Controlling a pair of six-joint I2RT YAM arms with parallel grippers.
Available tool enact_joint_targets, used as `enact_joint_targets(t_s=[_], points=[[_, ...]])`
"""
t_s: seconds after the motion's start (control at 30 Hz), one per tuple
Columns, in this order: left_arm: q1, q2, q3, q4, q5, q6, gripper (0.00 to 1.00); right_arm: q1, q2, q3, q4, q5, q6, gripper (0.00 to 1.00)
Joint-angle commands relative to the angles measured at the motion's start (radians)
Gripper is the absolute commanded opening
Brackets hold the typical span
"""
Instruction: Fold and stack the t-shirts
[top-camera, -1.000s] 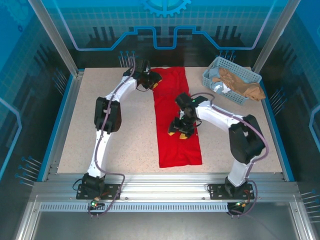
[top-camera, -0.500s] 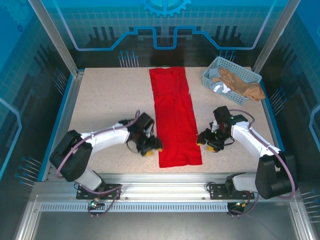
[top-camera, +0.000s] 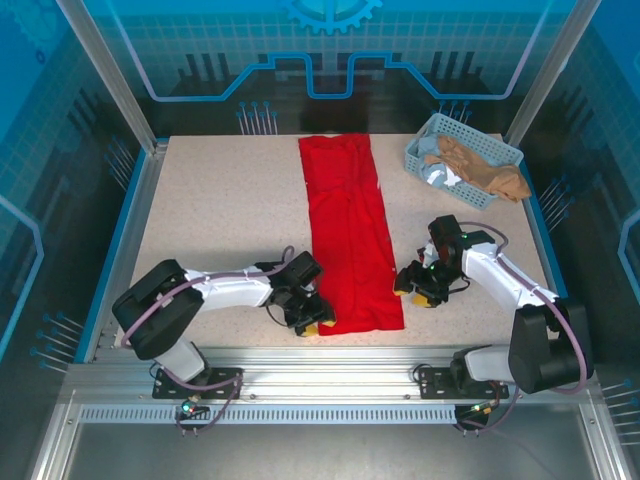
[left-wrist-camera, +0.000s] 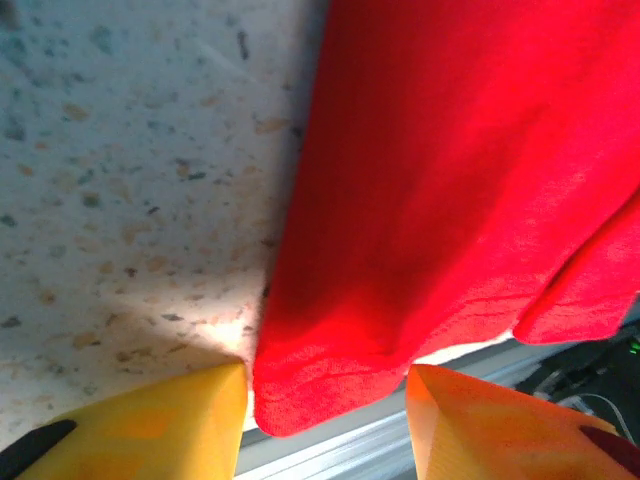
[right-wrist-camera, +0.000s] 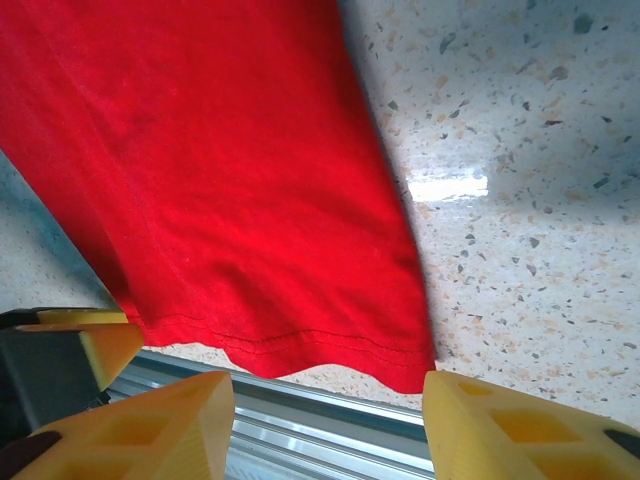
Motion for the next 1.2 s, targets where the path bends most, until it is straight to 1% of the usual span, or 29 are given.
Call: enact_joint_targets(t_s=[0.0, 0.07, 0.1, 0.23, 0.33, 0.47, 0.53, 0.7, 0.83, 1.03, 1.13, 1.17], points=[[-0.026, 0.052, 0.039, -0.033, 0.014, 0.002, 0.43, -0.017, 0.005, -0.003, -0.032, -0.024, -0.029, 0.53], [-0.025, 0.062, 0.05, -0.038, -0.003, 0.007, 0.37, -0.02, 0.003, -0.009, -0.032, -0.022, -0.031, 0.53], [-0.026, 0.065, 0.059, -0.038, -0.013, 0.01, 0.31, -0.021, 0.003, -0.014, -0.031, -0.021, -0.031, 0.53], [-0.025, 0.047, 0.1, -0.109, -0.071, 0.039, 0.0, -0.021, -0.007, -0.041, -0.047, -0.004, -0.019, 0.52], [-0.023, 0.006, 0.069, -0.131, -0.078, 0.039, 0.0, -0.02, 0.004, -0.074, -0.056, 0.017, 0.001, 0.52], [-0.021, -0.035, 0.01, -0.133, -0.048, 0.037, 0.0, 0.004, 0.068, -0.102, -0.014, -0.001, 0.021, 0.48], [-0.021, -0.053, -0.01, -0.135, -0.044, 0.039, 0.0, 0.036, 0.096, -0.101, 0.014, -0.017, 0.039, 0.45], [-0.02, -0.065, -0.024, -0.136, -0.038, 0.042, 0.0, 0.128, 0.122, -0.098, 0.042, -0.002, 0.106, 0.44], [-0.02, -0.087, -0.031, -0.133, -0.043, 0.037, 0.0, 0.152, 0.144, -0.112, 0.063, 0.006, 0.133, 0.41], [-0.016, -0.123, -0.054, -0.135, -0.044, 0.034, 0.0, 0.204, 0.157, -0.129, 0.063, 0.009, 0.164, 0.39], [-0.015, -0.125, -0.064, -0.13, -0.039, 0.036, 0.0, 0.223, 0.165, -0.135, 0.087, 0.016, 0.19, 0.34], [-0.016, -0.125, -0.067, -0.128, -0.038, 0.033, 0.0, 0.227, 0.17, -0.135, 0.1, 0.013, 0.199, 0.31]])
